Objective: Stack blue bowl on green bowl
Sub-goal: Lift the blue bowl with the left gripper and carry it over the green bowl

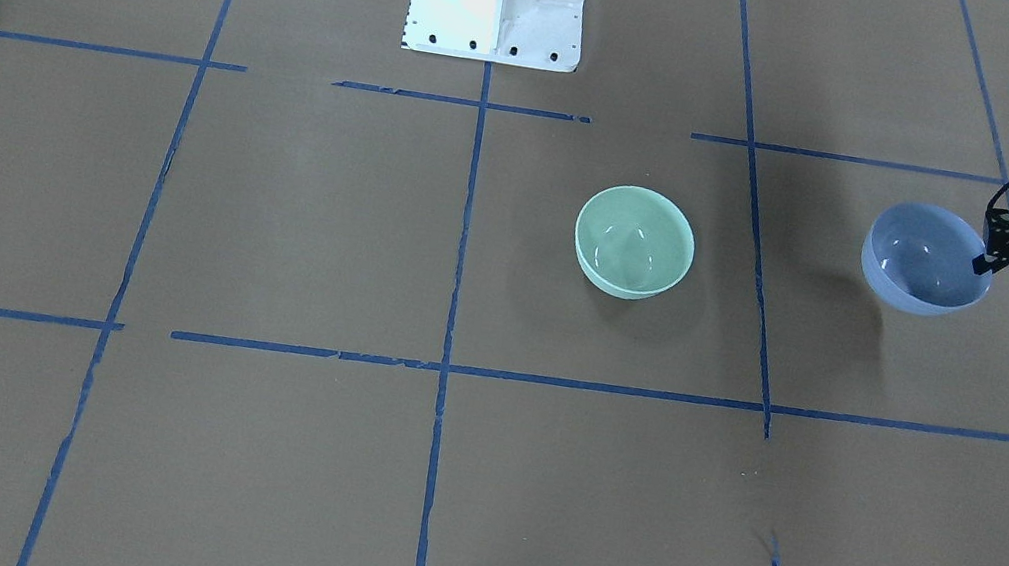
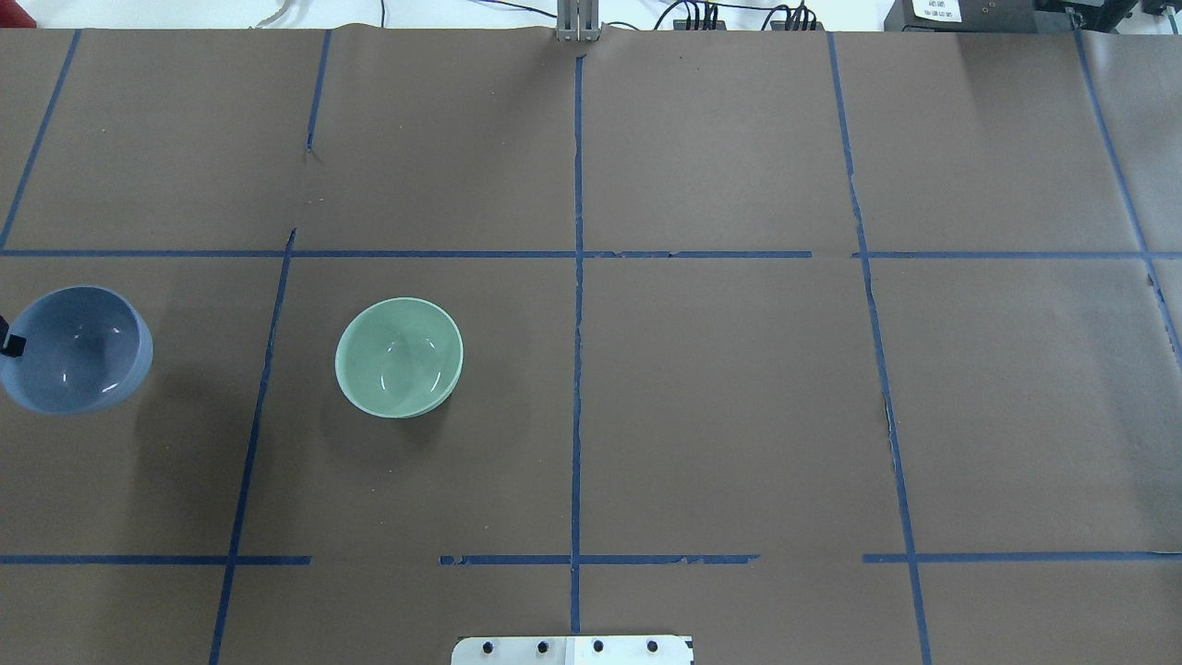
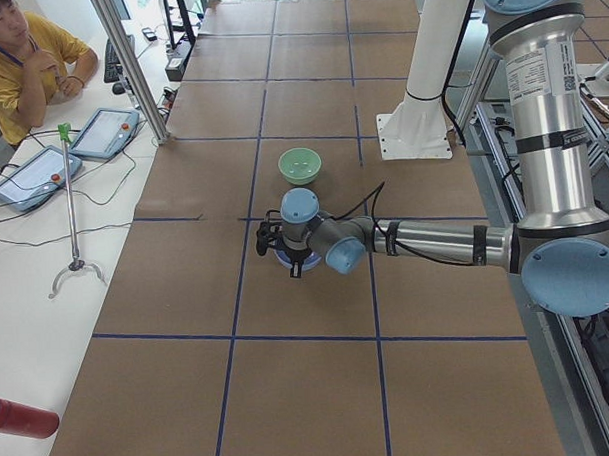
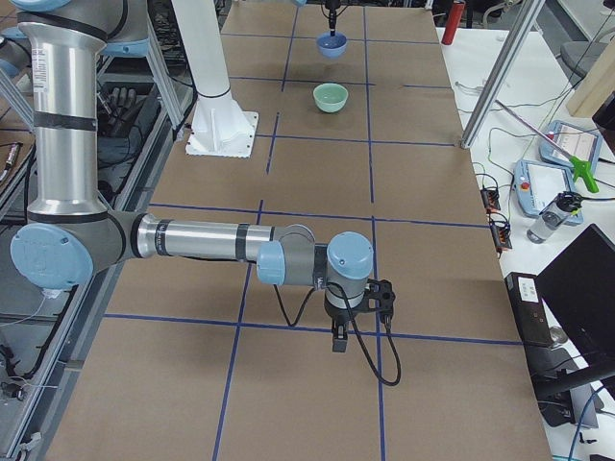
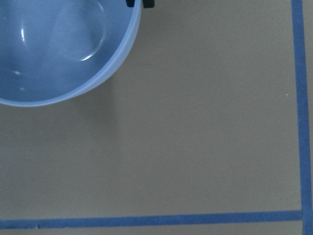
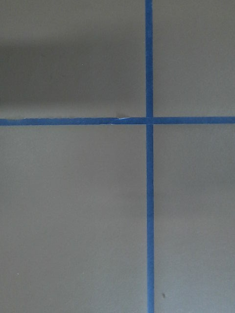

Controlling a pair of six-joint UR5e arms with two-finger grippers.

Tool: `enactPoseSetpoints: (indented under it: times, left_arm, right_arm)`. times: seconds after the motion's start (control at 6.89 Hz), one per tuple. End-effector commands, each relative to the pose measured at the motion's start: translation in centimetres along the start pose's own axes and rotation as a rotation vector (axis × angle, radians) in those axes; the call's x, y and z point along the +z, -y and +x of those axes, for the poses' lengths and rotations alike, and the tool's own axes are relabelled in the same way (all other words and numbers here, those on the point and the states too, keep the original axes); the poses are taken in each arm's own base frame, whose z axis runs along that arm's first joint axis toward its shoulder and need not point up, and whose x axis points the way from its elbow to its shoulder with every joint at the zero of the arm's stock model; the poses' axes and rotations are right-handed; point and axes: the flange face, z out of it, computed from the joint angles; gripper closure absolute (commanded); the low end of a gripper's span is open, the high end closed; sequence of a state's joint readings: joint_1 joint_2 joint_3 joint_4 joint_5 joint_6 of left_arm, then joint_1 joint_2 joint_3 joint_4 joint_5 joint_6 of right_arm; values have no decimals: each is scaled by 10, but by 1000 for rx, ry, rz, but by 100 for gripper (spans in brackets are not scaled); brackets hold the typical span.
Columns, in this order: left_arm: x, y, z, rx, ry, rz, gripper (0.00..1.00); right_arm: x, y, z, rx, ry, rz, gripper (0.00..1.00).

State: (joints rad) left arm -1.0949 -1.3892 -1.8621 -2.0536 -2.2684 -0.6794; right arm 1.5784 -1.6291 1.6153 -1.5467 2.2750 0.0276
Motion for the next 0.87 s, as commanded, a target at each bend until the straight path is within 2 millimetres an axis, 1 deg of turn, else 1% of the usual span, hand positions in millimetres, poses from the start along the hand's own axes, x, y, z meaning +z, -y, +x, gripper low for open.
enactPoseSetpoints:
  times: [0.0, 0.15, 0.29, 0.44, 0.58, 0.73]
  left_arm:
    - [-50, 16, 78, -145, -22, 33, 100]
    - [-34, 15, 131, -186, -63, -8, 100]
    - [-27, 20, 184, -229, -101, -36, 100]
    - [-17, 21, 237, -272, -108, -87, 100]
    - [-11, 27, 283, -294, -98, -87, 100]
    - [3, 31, 319, -326, -69, -100, 100]
  right_arm:
    - [0, 0, 0, 0, 1, 0, 0]
    - [0, 0, 0, 1, 0, -1, 0]
    - [0, 0, 0, 0, 0, 0, 0]
    - [0, 0, 0, 0, 1, 0, 0]
    - [0, 0, 0, 0, 1, 0, 0]
    - [0, 0, 0, 0, 1, 0, 0]
